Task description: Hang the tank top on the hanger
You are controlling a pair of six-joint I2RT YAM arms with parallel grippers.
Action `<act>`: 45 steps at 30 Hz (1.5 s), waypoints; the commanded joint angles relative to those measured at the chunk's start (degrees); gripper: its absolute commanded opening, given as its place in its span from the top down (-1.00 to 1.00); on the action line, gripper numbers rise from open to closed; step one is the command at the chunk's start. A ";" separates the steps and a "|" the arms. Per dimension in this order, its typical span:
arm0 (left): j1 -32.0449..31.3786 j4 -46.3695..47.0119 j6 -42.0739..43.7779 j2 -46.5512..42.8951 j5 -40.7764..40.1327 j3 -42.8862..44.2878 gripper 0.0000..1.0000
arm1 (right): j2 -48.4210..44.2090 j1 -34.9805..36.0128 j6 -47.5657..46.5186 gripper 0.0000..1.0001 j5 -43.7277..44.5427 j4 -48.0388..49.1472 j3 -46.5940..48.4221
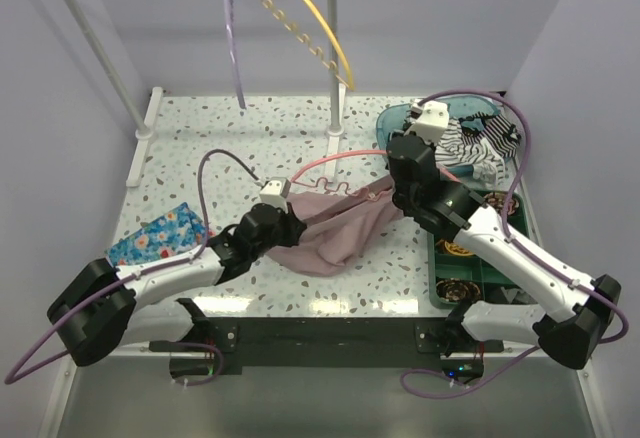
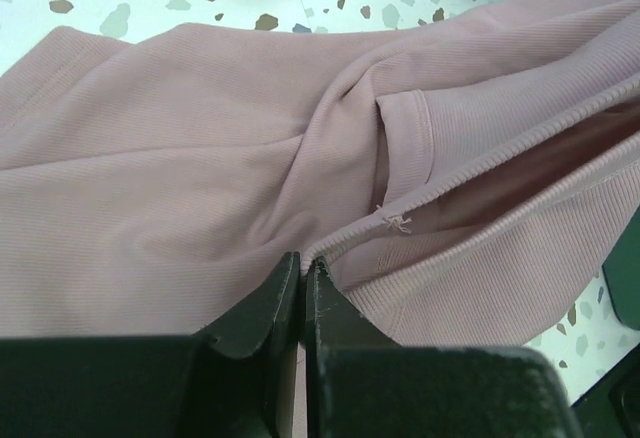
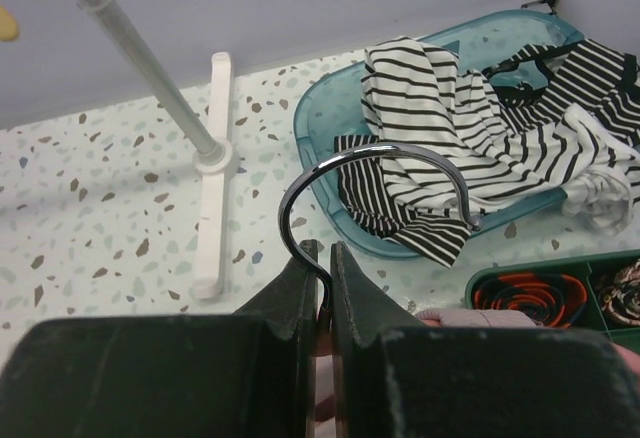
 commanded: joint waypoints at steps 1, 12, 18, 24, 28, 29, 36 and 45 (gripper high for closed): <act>0.89 3.26 -2.27 -2.67 1.46 -4.03 1.00 | -2.64 -1.07 3.19 1.00 2.28 5.27 1.67; 0.54 7.42 -0.69 -0.66 4.10 -5.89 1.00 | -1.06 -1.68 3.71 1.00 1.75 5.10 5.09; 1.15 2.94 -1.04 -5.21 -0.02 -4.58 1.00 | -2.28 -1.60 2.31 1.00 1.40 5.97 2.20; 4.14 -4.17 0.28 -9.35 0.32 -0.36 1.00 | -5.01 -1.60 1.25 1.00 1.22 8.17 -3.60; 5.54 -6.82 0.63 -10.59 0.77 1.84 1.00 | -6.07 -1.68 0.82 1.00 0.87 8.87 -5.71; 6.24 -7.34 0.72 -10.76 0.94 2.89 1.00 | -6.24 -1.68 0.73 1.00 0.78 9.14 -6.50; 6.86 -12.52 2.47 -11.82 1.83 8.08 1.00 | -6.07 -1.60 -0.77 1.00 0.96 10.28 -7.56; 7.04 -17.98 4.84 -11.20 1.56 15.38 1.00 | -7.20 -1.68 -3.40 1.00 0.70 12.92 -8.96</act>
